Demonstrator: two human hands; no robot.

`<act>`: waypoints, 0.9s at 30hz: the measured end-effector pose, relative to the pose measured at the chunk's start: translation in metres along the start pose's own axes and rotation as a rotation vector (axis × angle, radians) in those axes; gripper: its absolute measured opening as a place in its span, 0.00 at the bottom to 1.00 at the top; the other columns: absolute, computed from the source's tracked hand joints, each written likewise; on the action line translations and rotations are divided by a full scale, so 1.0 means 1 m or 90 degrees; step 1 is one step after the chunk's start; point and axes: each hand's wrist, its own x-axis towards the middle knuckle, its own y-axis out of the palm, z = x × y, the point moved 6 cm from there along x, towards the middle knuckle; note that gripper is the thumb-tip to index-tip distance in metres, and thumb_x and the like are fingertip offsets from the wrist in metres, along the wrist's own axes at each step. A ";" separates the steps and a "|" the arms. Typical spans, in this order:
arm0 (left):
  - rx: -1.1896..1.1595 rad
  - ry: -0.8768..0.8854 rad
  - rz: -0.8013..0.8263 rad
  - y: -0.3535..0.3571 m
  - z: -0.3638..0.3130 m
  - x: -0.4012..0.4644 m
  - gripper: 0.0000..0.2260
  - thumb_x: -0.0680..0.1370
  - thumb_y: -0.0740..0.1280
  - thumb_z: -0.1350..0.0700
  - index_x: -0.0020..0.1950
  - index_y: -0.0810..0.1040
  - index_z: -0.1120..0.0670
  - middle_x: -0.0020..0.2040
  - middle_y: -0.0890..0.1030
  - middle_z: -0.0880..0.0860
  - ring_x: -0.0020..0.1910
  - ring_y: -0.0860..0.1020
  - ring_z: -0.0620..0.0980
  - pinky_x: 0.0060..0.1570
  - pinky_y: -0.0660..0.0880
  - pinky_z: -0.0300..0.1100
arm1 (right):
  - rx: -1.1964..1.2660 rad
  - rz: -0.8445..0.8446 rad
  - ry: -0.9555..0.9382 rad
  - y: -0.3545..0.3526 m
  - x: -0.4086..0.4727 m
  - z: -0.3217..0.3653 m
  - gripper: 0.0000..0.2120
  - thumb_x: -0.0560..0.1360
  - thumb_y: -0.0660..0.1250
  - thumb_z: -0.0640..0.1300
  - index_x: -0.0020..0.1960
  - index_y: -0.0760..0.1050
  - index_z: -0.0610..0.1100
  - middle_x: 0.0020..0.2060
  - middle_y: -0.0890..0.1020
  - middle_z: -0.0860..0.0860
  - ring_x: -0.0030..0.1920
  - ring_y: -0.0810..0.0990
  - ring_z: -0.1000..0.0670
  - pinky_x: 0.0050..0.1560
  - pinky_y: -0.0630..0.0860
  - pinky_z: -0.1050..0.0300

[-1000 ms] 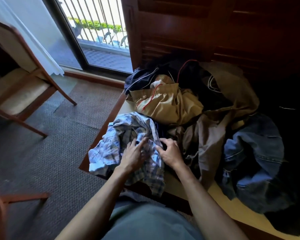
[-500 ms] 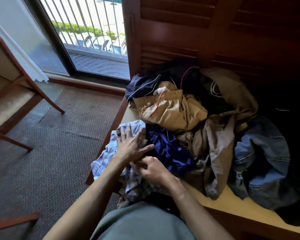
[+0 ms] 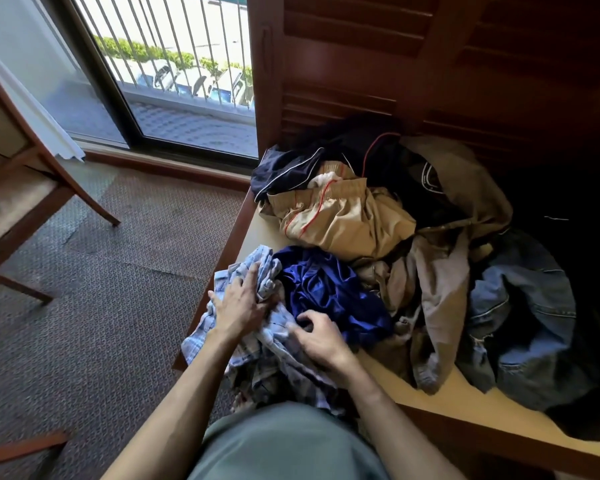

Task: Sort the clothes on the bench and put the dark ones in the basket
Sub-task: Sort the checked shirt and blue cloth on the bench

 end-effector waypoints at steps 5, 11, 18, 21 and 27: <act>-0.026 -0.012 0.056 0.008 0.005 -0.006 0.47 0.71 0.63 0.26 0.81 0.43 0.40 0.82 0.44 0.62 0.81 0.46 0.63 0.74 0.40 0.66 | -0.327 -0.175 -0.068 -0.033 0.028 0.003 0.38 0.73 0.70 0.59 0.78 0.58 0.55 0.77 0.57 0.46 0.76 0.57 0.40 0.72 0.60 0.40; 0.024 0.031 0.163 0.020 0.014 0.000 0.60 0.58 0.65 0.19 0.80 0.37 0.38 0.82 0.43 0.60 0.80 0.43 0.65 0.75 0.41 0.67 | -0.469 -0.137 -0.072 -0.034 0.050 -0.035 0.26 0.73 0.69 0.46 0.70 0.67 0.51 0.70 0.69 0.43 0.70 0.65 0.39 0.69 0.64 0.42; 0.024 0.084 -0.022 0.020 0.011 0.002 0.51 0.67 0.70 0.30 0.81 0.46 0.43 0.65 0.73 0.60 0.61 0.74 0.63 0.58 0.74 0.55 | 0.021 -0.151 -0.116 -0.109 0.051 -0.046 0.12 0.65 0.73 0.29 0.41 0.78 0.44 0.37 0.83 0.46 0.40 0.80 0.49 0.42 0.74 0.56; 0.004 0.085 -0.030 0.015 0.012 0.003 0.53 0.65 0.72 0.29 0.82 0.48 0.43 0.67 0.72 0.60 0.63 0.73 0.63 0.60 0.73 0.55 | 0.038 -0.240 -0.152 -0.165 0.039 -0.041 0.14 0.65 0.74 0.27 0.42 0.78 0.44 0.36 0.82 0.48 0.40 0.79 0.48 0.39 0.72 0.69; -0.051 0.065 -0.021 0.012 0.003 0.016 0.55 0.64 0.79 0.36 0.82 0.51 0.43 0.65 0.73 0.61 0.61 0.74 0.64 0.61 0.73 0.54 | 0.046 -0.519 -0.232 -0.247 -0.007 -0.003 0.10 0.66 0.72 0.42 0.46 0.77 0.48 0.37 0.81 0.51 0.39 0.79 0.47 0.44 0.76 0.54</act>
